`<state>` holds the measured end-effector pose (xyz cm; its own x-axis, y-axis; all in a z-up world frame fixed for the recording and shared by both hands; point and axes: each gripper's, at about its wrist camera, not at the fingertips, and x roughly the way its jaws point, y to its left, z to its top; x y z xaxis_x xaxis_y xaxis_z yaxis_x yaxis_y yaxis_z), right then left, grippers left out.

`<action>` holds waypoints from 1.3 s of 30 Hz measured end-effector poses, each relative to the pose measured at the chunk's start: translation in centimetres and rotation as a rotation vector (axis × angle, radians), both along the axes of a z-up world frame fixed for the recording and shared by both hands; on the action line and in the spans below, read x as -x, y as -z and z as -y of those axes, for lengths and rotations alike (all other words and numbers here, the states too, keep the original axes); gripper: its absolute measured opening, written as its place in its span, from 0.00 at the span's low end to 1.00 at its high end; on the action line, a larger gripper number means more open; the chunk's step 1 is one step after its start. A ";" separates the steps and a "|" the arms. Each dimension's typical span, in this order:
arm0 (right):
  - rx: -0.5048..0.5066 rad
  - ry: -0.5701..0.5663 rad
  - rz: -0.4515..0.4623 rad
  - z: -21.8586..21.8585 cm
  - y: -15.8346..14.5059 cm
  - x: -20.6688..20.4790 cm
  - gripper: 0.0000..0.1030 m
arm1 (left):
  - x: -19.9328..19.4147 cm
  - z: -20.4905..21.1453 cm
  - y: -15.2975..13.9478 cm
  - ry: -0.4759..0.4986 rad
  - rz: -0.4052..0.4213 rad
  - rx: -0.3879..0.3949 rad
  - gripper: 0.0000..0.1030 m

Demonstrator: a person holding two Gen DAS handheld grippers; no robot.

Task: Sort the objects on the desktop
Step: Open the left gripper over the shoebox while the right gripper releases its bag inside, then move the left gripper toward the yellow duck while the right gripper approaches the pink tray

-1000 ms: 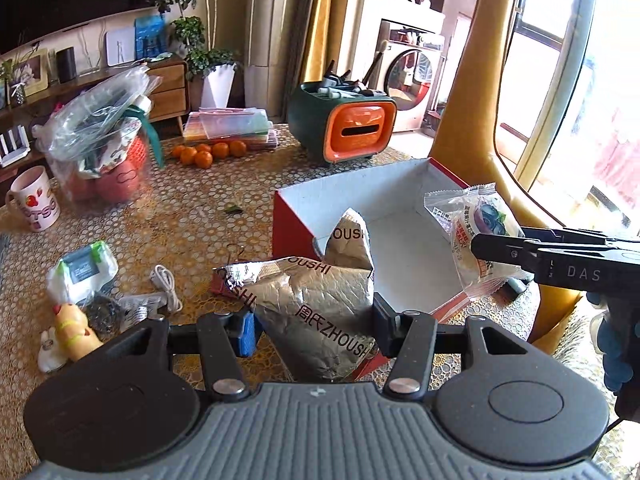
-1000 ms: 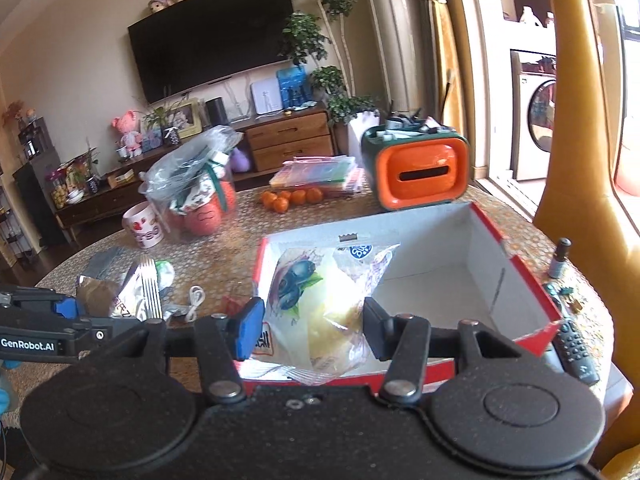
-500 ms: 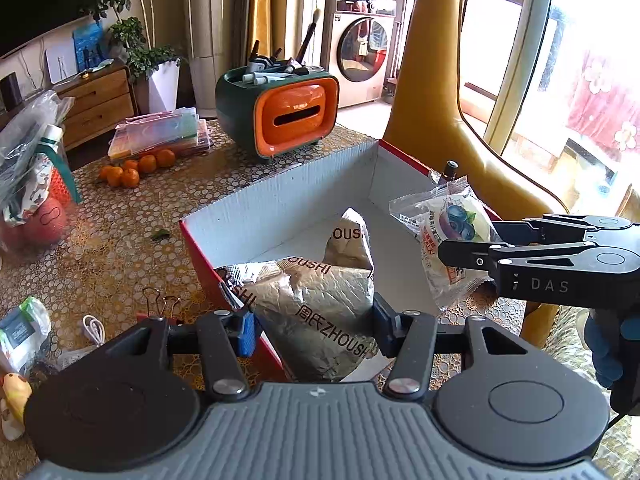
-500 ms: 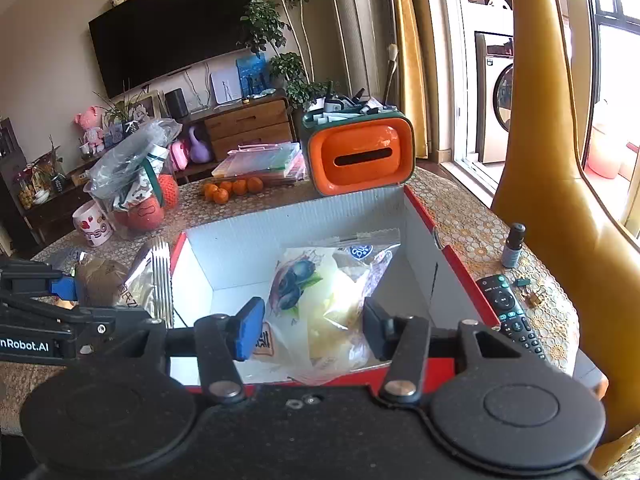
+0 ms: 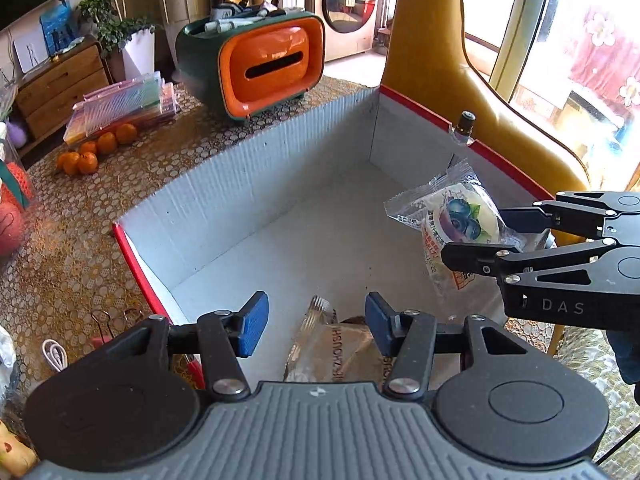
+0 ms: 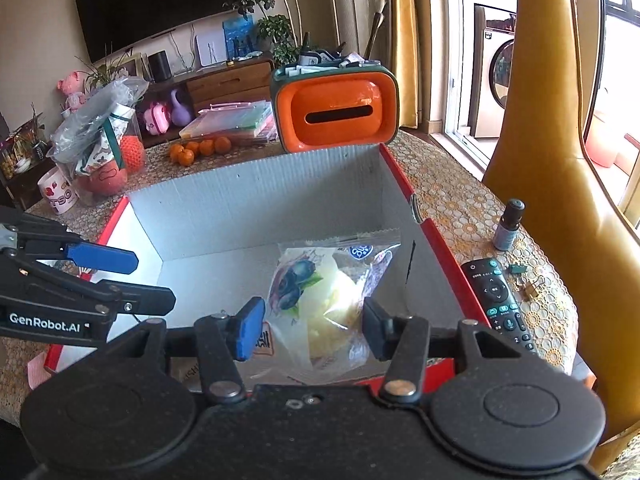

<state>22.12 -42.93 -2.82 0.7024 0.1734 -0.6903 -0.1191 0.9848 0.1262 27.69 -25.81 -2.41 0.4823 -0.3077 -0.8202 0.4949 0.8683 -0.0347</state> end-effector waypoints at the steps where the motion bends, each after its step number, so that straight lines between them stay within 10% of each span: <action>1: 0.004 -0.011 -0.013 0.0 0.3 -0.3 0.50 | 0.0 -0.1 0.4 -0.003 -0.009 0.000 0.51; 39: -0.028 -0.093 0.044 -2.4 -3.8 4.0 0.72 | 8.1 -6.8 -4.6 -0.082 0.100 0.156 0.61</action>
<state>18.15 -40.56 1.01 0.7121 0.2581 -0.6530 -0.2155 0.9654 0.1466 19.61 -19.05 2.20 0.5875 -0.3834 -0.7127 0.4300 0.8939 -0.1264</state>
